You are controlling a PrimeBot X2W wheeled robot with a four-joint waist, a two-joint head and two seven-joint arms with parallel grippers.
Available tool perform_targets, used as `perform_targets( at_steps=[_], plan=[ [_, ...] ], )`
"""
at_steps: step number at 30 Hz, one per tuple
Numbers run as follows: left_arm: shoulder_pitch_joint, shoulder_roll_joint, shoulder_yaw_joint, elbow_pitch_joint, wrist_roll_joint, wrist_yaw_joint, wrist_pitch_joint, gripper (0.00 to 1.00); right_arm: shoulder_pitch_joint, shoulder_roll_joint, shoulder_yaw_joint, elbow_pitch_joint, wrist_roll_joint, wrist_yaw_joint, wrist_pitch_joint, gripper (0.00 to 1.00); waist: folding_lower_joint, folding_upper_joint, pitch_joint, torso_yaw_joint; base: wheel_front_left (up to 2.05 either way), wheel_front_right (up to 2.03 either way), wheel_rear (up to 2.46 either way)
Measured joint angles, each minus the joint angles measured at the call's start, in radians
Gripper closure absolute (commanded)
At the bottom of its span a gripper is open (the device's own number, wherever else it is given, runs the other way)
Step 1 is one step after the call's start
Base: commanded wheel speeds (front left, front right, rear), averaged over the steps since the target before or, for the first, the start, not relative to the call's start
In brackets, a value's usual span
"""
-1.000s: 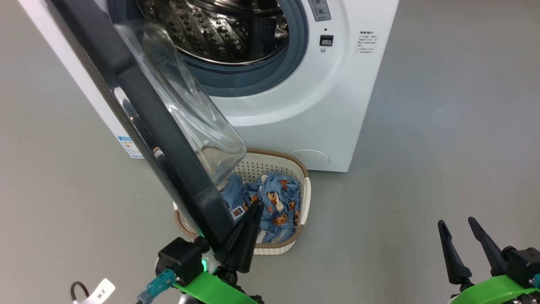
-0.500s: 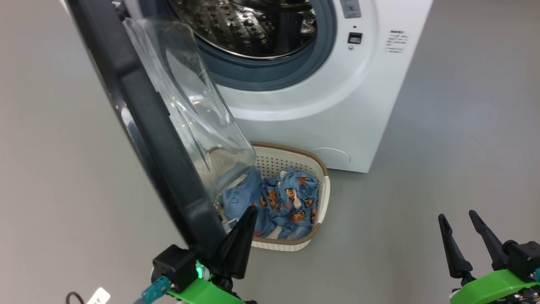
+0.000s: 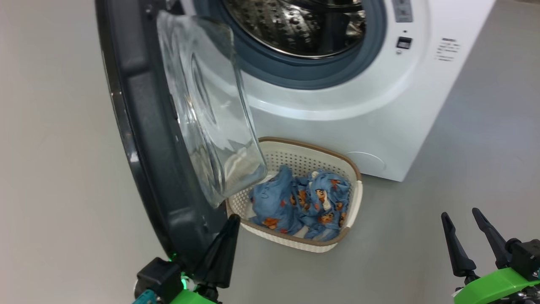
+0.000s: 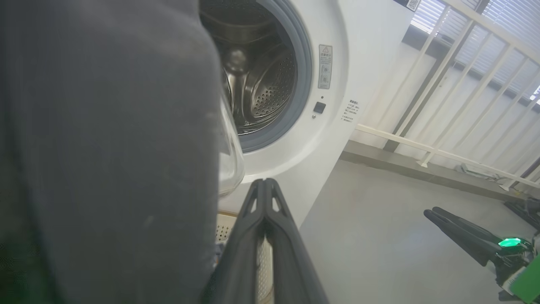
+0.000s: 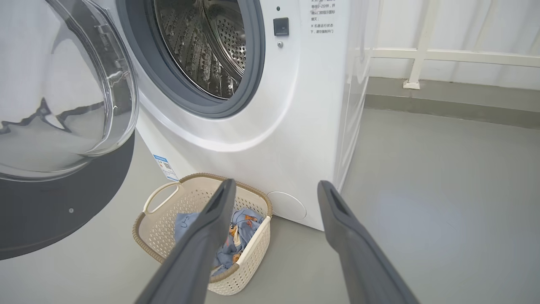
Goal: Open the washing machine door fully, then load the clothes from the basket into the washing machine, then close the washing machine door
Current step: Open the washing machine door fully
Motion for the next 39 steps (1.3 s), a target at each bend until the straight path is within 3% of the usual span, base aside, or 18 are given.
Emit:
perform_targets(
  at_steps=[15, 27, 39],
  plan=[
    [0.032, 0.064, 0.128, -0.009, 0.005, 0.070, 0.000, 1.00, 0.000, -0.003, 0.013, -0.008, -0.002, 0.000, 0.000, 0.00, 0.0000, 0.0000, -0.010, 0.091, 0.00, 0.00, 0.00],
    [0.048, 0.108, 0.251, 0.002, 0.015, 0.104, 0.000, 1.00, 0.000, -0.004, 0.023, -0.015, -0.009, 0.000, 0.000, 0.00, 0.0000, 0.0000, 0.003, 0.084, 0.00, 0.00, 0.00],
    [0.003, 0.104, 0.400, 0.054, 0.032, 0.120, 0.000, 1.00, -0.001, -0.011, 0.023, -0.017, -0.010, 0.000, 0.000, 0.00, 0.0000, 0.0000, 0.027, 0.075, 0.00, 0.00, 0.00]
  ],
)
